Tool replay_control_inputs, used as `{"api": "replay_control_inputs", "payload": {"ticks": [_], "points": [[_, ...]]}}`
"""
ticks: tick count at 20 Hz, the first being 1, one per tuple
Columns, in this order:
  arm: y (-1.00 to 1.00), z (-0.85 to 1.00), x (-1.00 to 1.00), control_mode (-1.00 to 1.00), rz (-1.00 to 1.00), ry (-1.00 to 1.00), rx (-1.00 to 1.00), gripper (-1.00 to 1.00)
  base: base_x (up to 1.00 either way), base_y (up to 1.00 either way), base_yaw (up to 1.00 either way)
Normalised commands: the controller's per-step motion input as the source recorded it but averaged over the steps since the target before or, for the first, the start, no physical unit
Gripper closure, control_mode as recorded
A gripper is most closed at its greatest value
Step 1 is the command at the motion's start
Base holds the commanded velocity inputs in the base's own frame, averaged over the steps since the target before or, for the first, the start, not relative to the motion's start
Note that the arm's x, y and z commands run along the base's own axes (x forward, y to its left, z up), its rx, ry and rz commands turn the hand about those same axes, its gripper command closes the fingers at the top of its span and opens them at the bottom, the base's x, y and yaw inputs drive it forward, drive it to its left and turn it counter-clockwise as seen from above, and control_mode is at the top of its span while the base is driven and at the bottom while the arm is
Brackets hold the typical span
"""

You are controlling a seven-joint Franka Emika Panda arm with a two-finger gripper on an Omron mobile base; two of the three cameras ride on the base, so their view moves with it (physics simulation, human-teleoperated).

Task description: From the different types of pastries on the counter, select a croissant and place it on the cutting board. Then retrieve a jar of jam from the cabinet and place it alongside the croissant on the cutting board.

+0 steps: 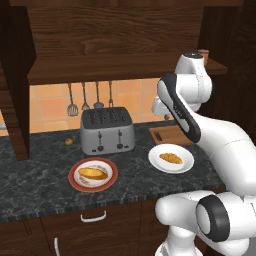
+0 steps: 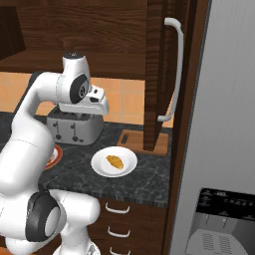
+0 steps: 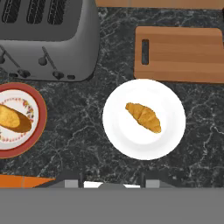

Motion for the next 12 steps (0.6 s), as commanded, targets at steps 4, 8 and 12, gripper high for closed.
{"api": "replay_control_inputs", "payload": {"ticks": [4, 8, 12], "points": [[0.00, -0.21, 0.01, -1.00, 0.00, 0.01, 0.00, -1.00, 0.00, 0.00, 0.00], [0.00, -0.44, 0.09, -1.00, 0.01, 0.00, 0.02, -1.00, 0.00, 0.00, 0.00], [-0.02, -0.34, 0.02, -1.00, 0.00, 0.00, 0.02, -1.00, 0.00, 0.00, 0.00]]}}
